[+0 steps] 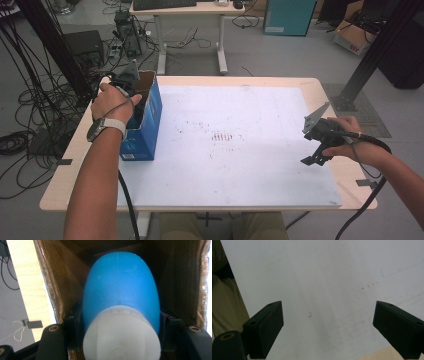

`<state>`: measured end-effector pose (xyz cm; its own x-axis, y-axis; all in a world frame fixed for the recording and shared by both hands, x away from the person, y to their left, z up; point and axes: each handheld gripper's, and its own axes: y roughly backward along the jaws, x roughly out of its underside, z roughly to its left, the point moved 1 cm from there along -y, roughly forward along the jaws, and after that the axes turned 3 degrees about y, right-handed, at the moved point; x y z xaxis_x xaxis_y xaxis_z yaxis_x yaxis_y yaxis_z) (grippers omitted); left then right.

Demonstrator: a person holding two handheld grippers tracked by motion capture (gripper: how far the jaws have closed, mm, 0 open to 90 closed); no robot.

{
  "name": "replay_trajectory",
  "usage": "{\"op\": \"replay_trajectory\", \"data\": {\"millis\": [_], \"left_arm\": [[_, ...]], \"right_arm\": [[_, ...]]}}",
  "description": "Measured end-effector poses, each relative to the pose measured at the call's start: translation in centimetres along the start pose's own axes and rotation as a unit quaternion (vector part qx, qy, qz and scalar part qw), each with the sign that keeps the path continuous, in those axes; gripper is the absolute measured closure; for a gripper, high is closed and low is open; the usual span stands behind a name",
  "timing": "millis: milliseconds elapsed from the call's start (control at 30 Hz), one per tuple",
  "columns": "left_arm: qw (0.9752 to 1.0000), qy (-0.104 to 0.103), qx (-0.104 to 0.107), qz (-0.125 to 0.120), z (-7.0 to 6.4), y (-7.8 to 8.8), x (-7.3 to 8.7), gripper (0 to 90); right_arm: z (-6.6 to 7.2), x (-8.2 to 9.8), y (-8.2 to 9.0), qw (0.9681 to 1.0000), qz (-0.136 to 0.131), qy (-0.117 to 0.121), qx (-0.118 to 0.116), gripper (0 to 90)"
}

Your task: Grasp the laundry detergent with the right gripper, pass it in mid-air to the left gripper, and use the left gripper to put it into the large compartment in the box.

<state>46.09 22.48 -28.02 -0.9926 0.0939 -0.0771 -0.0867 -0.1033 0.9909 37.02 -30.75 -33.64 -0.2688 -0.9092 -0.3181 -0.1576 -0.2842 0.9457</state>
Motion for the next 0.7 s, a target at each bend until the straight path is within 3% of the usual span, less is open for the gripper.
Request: {"op": "replay_trajectory", "data": {"millis": [700], "left_arm": [[1.0, 0.001, 0.002, -0.001, 0.1, -0.02, 0.03, 37.2]], "right_arm": [[0.01, -0.17, -0.14, 1.0, 0.002, 0.003, -0.001, 9.6]]}}
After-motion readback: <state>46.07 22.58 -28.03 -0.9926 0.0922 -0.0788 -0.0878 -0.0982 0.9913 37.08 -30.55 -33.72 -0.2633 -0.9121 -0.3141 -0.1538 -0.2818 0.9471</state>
